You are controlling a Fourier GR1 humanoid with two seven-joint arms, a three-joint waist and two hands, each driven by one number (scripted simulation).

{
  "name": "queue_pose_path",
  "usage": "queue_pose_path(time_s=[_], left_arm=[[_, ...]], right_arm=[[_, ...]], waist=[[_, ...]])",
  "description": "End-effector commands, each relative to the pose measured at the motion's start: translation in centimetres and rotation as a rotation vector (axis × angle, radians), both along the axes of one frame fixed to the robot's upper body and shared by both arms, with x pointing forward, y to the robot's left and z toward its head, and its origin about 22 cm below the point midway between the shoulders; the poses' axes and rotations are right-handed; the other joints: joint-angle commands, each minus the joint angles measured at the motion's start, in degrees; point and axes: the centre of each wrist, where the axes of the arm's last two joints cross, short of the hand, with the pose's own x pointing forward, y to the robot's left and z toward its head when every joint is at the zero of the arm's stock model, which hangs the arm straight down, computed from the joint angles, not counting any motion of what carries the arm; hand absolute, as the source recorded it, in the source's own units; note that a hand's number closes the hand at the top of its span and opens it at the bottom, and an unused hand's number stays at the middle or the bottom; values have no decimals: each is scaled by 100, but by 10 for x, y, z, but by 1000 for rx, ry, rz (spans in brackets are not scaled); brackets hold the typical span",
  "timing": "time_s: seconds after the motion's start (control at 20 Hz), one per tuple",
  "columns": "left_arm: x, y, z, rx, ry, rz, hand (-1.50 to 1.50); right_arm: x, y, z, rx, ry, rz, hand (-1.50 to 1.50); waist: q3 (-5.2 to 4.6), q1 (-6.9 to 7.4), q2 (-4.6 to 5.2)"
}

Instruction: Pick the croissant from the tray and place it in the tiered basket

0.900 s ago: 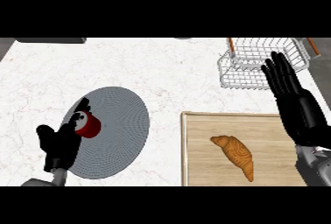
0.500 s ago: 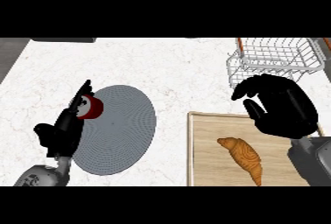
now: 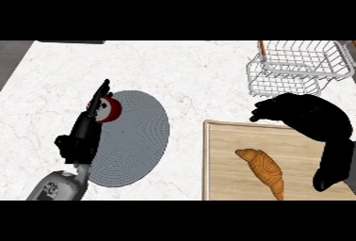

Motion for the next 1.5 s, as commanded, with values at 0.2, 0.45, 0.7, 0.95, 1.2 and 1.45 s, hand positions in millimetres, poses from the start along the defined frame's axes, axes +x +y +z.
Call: queue_pose_path(time_s=[0.2, 0.45, 0.7, 0.95, 1.2, 1.45], left_arm=[[3, -11, -1, 2, -18, 11, 0], [5, -8, -1, 13, -4, 27, 0], [2, 1, -7, 8, 12, 55, 0], [9, -7, -8, 17, 10, 45, 0], [-4, 11, -20, 12, 7, 51, 0], [5, 3, -15, 17, -1, 33, 0]], right_arm=[[23, -70, 134, -315, -431, 206, -150], [-5, -33, 215, -566, -779, 281, -150], [-49, 8, 239, -737, -1054, 317, -150], [-74, 29, 213, -865, -1142, 343, -150], [-85, 25, 200, -890, -1160, 351, -150], [-101, 53, 178, -914, -1228, 400, -150]], waist=[[-1, -149, -103], [12, -229, -181], [6, -250, -165], [-2, -253, -107], [-20, -232, -125], [-26, -202, -118]])
